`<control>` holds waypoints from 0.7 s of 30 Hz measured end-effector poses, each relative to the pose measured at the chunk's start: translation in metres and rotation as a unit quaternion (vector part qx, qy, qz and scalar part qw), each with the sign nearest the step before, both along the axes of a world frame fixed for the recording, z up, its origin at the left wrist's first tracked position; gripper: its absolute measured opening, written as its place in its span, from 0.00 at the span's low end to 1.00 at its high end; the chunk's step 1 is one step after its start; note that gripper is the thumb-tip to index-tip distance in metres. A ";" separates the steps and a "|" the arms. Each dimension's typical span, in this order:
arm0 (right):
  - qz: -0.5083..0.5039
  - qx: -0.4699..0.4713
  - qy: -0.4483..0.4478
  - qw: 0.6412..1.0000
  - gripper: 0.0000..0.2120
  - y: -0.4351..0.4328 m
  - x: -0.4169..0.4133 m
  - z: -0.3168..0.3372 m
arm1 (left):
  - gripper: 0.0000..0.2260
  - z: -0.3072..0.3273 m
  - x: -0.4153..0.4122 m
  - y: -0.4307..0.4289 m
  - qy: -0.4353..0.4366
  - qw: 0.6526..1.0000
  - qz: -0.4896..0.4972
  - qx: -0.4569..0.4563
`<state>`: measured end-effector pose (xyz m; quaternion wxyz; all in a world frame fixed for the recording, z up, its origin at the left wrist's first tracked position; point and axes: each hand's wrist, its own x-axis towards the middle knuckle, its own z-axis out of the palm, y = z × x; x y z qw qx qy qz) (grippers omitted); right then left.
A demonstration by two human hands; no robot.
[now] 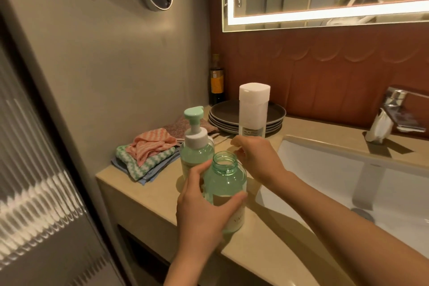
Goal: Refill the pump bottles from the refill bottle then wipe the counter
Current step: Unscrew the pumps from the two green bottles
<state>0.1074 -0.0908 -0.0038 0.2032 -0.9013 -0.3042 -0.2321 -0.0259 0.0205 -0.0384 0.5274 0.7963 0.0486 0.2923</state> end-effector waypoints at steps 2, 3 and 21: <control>0.006 0.024 0.009 1.000 0.11 -0.007 -0.012 0.009 | 0.33 0.002 -0.001 -0.002 0.002 1.000 0.001 0.005; 0.008 0.037 0.018 0.999 0.11 -0.010 -0.018 0.013 | 0.33 0.002 -0.001 -0.003 0.005 1.000 -0.002 0.007; 0.025 0.151 0.186 0.971 0.39 -0.027 -0.071 0.006 | 0.42 0.003 0.009 -0.019 0.044 0.989 0.000 0.138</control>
